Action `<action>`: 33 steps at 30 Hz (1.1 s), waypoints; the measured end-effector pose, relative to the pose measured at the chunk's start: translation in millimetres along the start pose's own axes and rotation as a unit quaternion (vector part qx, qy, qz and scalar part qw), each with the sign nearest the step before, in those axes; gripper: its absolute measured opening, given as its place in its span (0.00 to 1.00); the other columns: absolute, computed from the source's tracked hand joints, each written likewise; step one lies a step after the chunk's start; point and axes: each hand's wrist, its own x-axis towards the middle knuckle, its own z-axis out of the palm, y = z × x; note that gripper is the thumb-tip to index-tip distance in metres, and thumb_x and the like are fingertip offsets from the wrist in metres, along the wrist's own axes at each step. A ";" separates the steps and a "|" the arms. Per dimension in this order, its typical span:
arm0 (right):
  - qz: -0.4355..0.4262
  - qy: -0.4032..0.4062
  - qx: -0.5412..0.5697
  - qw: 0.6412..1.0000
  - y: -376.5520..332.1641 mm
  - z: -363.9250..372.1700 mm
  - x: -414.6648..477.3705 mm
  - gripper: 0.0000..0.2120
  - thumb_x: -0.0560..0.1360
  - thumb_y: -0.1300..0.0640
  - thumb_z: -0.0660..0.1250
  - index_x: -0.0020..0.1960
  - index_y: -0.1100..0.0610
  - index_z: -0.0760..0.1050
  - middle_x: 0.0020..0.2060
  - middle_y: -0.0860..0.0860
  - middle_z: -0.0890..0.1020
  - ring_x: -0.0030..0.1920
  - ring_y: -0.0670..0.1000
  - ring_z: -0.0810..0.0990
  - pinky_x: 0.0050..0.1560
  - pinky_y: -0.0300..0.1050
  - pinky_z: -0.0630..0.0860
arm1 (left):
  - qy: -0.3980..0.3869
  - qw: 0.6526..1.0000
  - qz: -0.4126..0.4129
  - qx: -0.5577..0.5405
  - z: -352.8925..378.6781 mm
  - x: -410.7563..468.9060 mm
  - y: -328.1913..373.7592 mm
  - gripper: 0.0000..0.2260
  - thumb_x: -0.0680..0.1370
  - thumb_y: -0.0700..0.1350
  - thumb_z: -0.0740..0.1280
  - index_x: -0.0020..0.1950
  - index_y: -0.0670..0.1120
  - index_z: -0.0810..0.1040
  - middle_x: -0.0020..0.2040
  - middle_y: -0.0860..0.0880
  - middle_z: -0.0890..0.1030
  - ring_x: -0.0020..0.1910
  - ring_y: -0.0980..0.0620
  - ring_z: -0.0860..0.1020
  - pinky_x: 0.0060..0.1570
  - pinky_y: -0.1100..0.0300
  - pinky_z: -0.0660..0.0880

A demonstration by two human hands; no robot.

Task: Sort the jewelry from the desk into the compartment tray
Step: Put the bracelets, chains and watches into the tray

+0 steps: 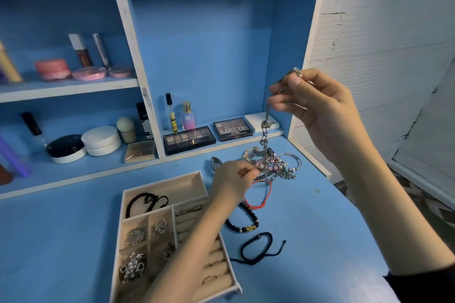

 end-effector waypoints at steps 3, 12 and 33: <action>0.016 0.030 -0.009 0.999 5.2 -13.0 -6.6 0.04 0.75 0.63 0.62 0.43 0.60 0.74 0.39 0.57 0.82 0.35 0.51 0.81 0.40 0.40 0.78 | 0.020 0.997 0.011 -0.074 -8.1 5.2 5.8 0.05 0.74 0.42 0.68 0.48 0.48 0.80 0.35 0.55 0.78 0.35 0.56 0.76 0.41 0.60 0.75; 0.025 0.044 0.042 0.998 7.7 -15.1 -10.9 0.04 0.76 0.63 0.61 0.43 0.60 0.74 0.39 0.57 0.82 0.35 0.51 0.81 0.42 0.40 0.78 | -0.151 0.985 0.009 0.081 25.2 15.6 7.3 0.08 0.73 0.44 0.69 0.50 0.44 0.82 0.50 0.45 0.81 0.45 0.53 0.77 0.50 0.59 0.73; 0.185 -0.049 -0.383 0.904 50.1 -31.6 -30.9 0.05 0.74 0.61 0.66 0.42 0.53 0.78 0.36 0.53 0.81 0.34 0.48 0.78 0.36 0.43 0.73 | 0.113 0.979 0.167 0.036 -68.2 25.0 117.6 0.05 0.72 0.41 0.68 0.41 0.47 0.84 0.28 0.60 0.76 0.24 0.65 0.74 0.36 0.70 0.76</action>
